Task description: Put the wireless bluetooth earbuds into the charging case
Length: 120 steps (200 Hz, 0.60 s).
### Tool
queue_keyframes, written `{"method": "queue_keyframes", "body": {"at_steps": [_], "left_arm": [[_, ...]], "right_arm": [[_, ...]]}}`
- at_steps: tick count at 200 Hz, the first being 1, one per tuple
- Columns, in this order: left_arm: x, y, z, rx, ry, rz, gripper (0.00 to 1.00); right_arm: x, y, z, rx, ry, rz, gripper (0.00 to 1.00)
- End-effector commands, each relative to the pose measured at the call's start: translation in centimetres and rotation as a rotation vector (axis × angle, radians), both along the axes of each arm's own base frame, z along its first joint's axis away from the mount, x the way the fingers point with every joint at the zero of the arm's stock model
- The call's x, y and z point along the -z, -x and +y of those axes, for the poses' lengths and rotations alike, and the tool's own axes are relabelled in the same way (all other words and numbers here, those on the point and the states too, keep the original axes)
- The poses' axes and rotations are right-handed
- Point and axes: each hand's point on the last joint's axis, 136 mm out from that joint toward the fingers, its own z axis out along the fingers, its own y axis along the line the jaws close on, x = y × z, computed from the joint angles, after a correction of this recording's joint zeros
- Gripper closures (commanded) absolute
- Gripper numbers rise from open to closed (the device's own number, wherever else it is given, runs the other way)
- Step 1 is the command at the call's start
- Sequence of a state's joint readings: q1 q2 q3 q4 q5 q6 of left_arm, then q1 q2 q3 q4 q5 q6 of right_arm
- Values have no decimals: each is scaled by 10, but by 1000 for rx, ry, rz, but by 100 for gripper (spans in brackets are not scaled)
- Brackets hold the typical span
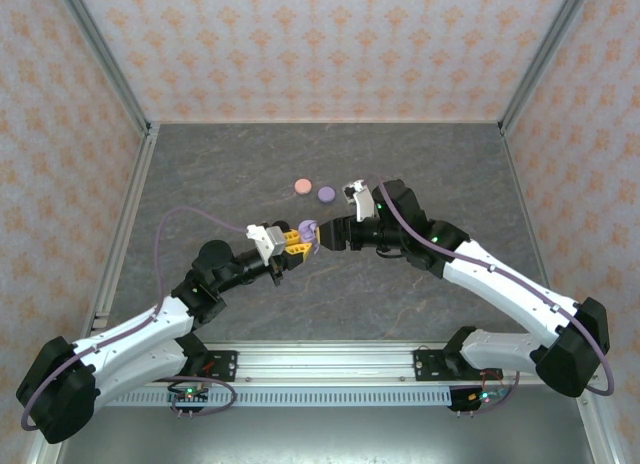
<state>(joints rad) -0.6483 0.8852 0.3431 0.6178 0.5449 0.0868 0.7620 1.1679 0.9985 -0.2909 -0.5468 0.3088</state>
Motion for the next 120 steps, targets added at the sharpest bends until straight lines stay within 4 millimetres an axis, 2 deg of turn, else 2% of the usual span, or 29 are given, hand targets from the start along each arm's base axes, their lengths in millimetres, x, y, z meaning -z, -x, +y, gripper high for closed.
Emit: {"method": "queue_keyframes", "body": {"at_steps": [1, 74, 120], "left_arm": [[-4, 7, -2, 24, 3, -33, 100], [-4, 7, -2, 25, 4, -35, 100], [-5, 7, -2, 26, 7, -37, 100]], "right_arm": [[-8, 0, -3, -3, -9, -44, 39], [2, -5, -22, 55, 103, -64, 38], [-18, -5, -20, 50, 40, -98, 35]]}}
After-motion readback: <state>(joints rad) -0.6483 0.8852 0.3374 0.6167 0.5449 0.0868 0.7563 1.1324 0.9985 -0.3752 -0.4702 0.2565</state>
